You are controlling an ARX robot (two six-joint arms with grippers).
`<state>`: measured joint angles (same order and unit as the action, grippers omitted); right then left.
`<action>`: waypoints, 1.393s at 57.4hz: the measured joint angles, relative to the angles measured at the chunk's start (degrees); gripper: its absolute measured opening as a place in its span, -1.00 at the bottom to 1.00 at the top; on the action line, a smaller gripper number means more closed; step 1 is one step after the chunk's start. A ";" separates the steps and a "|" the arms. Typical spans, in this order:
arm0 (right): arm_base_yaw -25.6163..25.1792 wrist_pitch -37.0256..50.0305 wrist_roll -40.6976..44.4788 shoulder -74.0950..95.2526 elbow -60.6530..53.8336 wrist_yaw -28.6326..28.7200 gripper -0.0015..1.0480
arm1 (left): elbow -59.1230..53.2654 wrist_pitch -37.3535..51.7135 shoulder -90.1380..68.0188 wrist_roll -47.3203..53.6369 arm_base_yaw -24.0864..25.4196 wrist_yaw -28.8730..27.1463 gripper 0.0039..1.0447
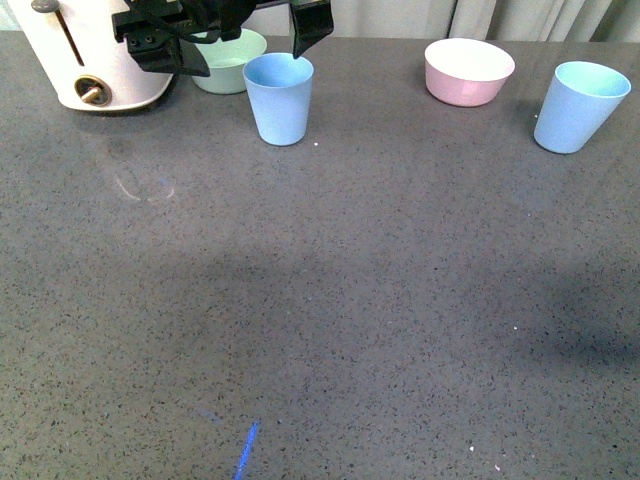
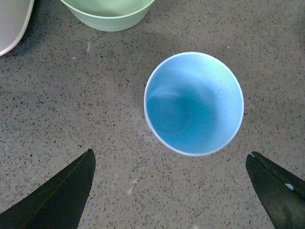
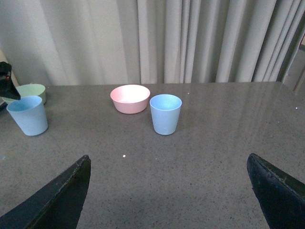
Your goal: Stack blue cups with both arms
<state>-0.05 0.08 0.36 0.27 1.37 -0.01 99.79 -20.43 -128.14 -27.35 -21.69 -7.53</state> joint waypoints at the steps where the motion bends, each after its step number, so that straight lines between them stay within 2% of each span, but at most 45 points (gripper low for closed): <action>1: 0.00 0.00 0.00 0.00 0.00 0.00 0.83 | 0.83 -0.37 -0.66 -0.20 0.04 -0.11 0.84; 17: 0.00 0.00 0.00 0.00 0.00 0.00 0.83 | 9.73 -4.72 -7.02 -1.88 0.98 -1.70 0.84; 32: 0.00 0.00 0.00 0.00 0.00 0.02 0.83 | 13.64 -7.54 -10.32 -3.04 1.49 -2.69 0.82; 45: 0.00 0.00 0.00 0.00 0.00 0.00 0.83 | 18.03 -12.22 -13.44 -4.68 1.11 -3.41 -0.02; 56: 0.00 0.00 0.00 0.00 0.00 0.00 0.83 | 18.36 -13.42 -13.66 -6.43 0.72 -3.78 -0.60; 61: 0.00 -0.02 0.00 0.00 0.00 0.00 0.83 | 18.10 -13.53 -13.42 -7.74 0.20 -3.80 -0.97; 72: 0.00 0.00 0.00 0.00 0.00 0.00 0.83 | 10.03 -13.07 -7.74 -9.16 -1.40 -4.09 -0.97; 80: 0.00 0.00 0.00 0.00 0.00 0.00 0.83 | -0.92 -10.84 0.90 -10.91 -4.66 -3.80 -0.97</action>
<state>-0.05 0.08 0.36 0.27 1.37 -0.01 98.87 -31.27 -127.24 -38.26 -26.35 -11.33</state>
